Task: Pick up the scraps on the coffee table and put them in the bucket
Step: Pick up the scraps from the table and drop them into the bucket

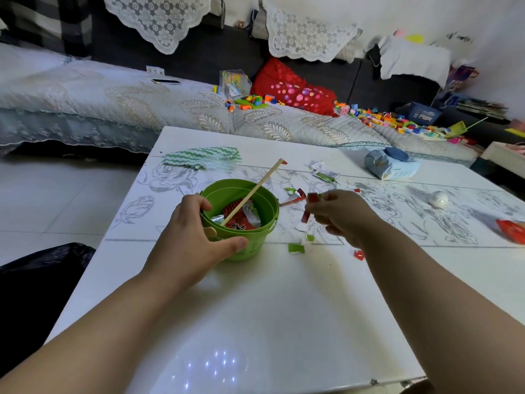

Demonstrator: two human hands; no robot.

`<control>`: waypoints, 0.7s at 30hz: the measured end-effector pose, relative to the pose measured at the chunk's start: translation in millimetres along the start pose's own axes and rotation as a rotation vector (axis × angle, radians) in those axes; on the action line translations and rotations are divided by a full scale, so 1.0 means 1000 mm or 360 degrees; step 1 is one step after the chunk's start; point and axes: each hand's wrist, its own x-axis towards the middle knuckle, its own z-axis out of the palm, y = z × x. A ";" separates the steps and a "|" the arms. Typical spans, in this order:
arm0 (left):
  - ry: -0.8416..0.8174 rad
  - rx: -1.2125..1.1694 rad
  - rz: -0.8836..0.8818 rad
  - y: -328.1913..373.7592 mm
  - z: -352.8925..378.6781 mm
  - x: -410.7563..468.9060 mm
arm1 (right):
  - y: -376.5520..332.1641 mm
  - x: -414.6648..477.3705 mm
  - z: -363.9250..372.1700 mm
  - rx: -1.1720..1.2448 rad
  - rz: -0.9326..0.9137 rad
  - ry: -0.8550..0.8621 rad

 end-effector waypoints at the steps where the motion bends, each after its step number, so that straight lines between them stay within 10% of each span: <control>1: 0.0000 -0.0002 0.0001 0.000 0.000 0.000 | -0.011 -0.004 0.000 0.0097 -0.0053 -0.0010; 11: 0.0000 0.0007 -0.0008 -0.001 -0.001 0.001 | -0.073 -0.026 0.059 -0.0737 -0.0684 -0.0064; 21: 0.0009 0.0012 -0.0006 -0.002 -0.002 0.002 | -0.028 0.018 0.015 -0.0823 -0.0398 0.0246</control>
